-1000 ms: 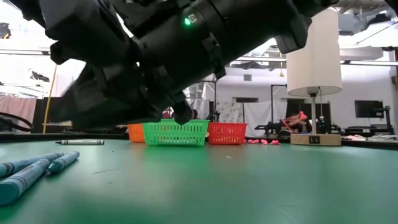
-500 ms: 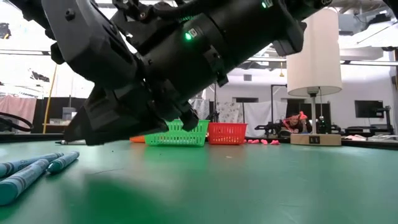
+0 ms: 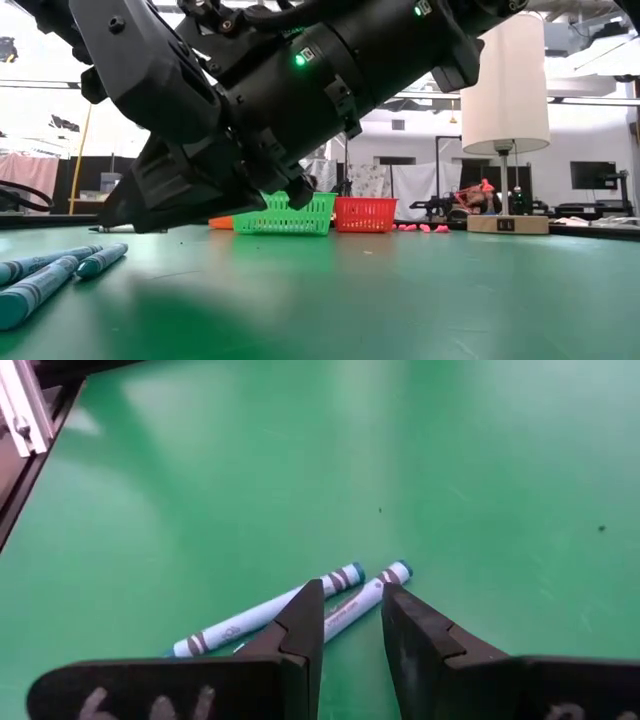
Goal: Sort crayons
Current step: Put a blue crayon in the green basket
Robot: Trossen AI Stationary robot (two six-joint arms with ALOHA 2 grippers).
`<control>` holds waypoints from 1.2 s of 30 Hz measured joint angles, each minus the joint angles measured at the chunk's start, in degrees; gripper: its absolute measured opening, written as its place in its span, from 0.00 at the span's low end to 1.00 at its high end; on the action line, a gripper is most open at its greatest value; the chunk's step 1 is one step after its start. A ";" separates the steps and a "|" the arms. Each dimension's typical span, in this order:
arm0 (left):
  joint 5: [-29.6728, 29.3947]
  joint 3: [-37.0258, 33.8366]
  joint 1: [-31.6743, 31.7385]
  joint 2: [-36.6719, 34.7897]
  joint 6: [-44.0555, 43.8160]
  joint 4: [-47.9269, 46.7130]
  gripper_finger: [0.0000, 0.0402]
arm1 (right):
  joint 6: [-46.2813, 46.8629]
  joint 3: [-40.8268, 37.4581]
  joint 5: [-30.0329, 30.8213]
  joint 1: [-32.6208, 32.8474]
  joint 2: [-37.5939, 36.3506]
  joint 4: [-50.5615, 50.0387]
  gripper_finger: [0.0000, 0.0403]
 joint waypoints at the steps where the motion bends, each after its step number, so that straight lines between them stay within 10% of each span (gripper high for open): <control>1: 0.00 0.00 0.00 0.00 0.01 0.00 0.49 | -0.62 0.00 -0.02 0.00 0.00 0.38 0.25; 36: 1.27 0.00 0.00 0.00 0.09 -0.02 0.49 | -2.40 0.00 0.28 -0.77 0.00 0.64 0.25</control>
